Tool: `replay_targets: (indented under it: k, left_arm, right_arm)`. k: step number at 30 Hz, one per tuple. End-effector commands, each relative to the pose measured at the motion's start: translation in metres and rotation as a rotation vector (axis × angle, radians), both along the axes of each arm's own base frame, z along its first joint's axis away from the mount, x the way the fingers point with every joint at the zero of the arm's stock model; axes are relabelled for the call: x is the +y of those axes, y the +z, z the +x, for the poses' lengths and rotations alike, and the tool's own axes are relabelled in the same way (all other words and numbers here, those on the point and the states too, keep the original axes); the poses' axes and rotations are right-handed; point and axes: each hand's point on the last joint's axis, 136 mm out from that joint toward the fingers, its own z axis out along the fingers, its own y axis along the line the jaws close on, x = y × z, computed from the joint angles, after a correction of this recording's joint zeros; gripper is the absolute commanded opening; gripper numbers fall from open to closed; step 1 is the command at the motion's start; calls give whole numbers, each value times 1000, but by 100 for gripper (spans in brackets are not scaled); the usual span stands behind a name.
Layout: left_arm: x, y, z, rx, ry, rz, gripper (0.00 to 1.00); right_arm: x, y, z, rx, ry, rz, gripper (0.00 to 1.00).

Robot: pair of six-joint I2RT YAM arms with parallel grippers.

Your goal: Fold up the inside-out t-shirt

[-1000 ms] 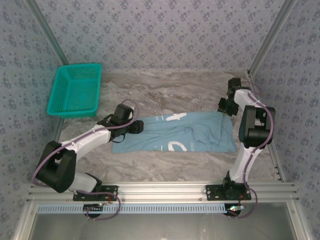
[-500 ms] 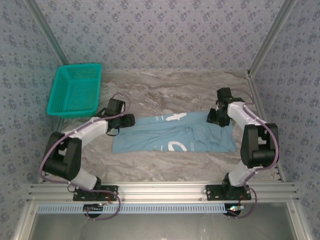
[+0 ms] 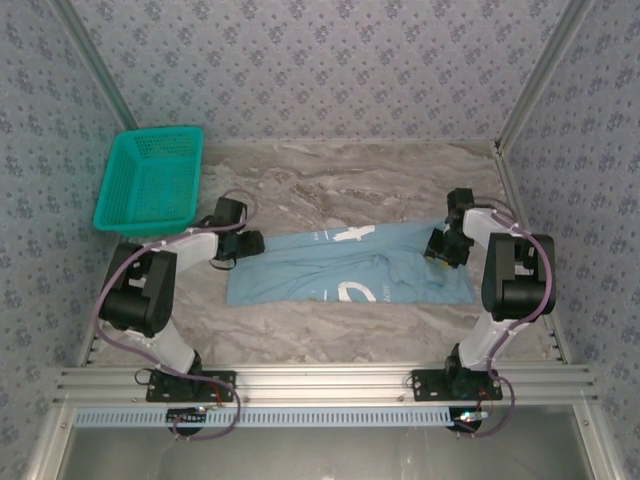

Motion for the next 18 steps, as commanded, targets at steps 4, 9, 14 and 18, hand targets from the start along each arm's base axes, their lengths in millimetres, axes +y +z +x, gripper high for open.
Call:
replay_targets:
  k: [4, 9, 14, 18]
  left_arm:
    - [41, 22, -6, -64, 114, 154, 70]
    - [15, 53, 4, -148, 69, 19, 71]
    - [-11, 64, 4, -162, 3, -107, 72]
    - [-43, 61, -1, -148, -62, -271, 73]
  right_arm:
    - [-30, 16, 7, -9, -29, -149, 41]
    - [-17, 35, 11, -108, 24, -105, 49]
    - [-26, 37, 12, -143, 21, -74, 77]
    - [-27, 25, 14, -120, 44, -7, 91]
